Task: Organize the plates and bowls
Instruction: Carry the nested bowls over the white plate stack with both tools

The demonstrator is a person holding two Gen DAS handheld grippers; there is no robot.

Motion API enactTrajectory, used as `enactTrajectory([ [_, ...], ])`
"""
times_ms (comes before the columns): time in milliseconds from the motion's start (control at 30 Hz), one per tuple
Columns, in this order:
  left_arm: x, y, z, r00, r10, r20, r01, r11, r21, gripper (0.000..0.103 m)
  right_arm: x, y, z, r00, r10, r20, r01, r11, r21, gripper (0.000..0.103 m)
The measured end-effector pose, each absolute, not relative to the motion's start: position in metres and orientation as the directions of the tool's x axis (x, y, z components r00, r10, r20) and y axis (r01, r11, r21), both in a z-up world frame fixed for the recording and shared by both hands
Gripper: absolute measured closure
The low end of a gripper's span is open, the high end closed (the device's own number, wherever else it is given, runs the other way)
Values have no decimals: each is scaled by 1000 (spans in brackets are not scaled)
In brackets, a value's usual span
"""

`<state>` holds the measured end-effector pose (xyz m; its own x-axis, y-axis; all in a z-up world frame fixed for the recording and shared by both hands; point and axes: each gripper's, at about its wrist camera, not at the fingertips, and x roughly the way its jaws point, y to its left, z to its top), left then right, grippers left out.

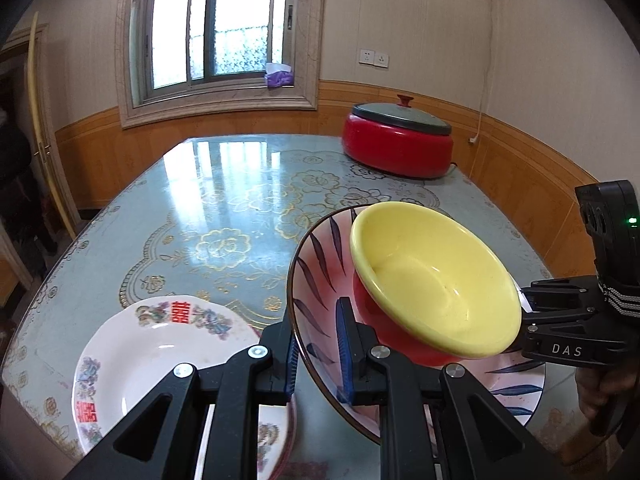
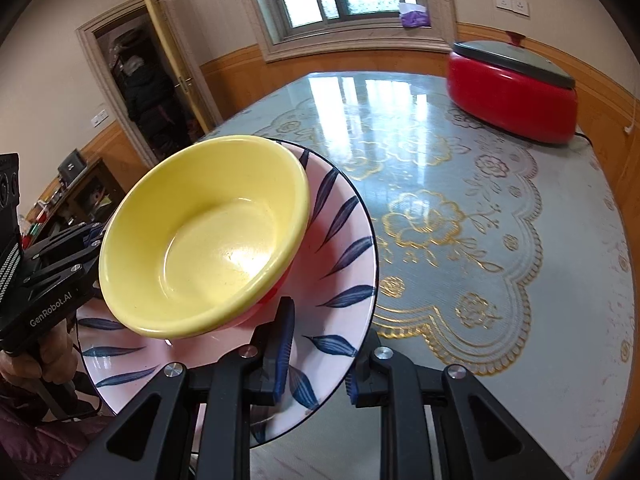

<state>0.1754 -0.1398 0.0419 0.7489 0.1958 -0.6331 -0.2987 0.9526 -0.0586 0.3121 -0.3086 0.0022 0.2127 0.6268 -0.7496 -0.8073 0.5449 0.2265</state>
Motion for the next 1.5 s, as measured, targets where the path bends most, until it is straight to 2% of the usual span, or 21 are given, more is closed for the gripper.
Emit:
enactTrajectory([
  [867, 87, -51, 50, 675, 395, -623, -534, 845, -42, 86, 259, -180, 7, 45, 677, -735, -923, 310, 230, 82],
  [1500, 64, -7, 10, 624, 363, -692, -565, 822, -78, 86, 231, -132, -24, 7, 600, -800, -927, 303, 219, 82],
])
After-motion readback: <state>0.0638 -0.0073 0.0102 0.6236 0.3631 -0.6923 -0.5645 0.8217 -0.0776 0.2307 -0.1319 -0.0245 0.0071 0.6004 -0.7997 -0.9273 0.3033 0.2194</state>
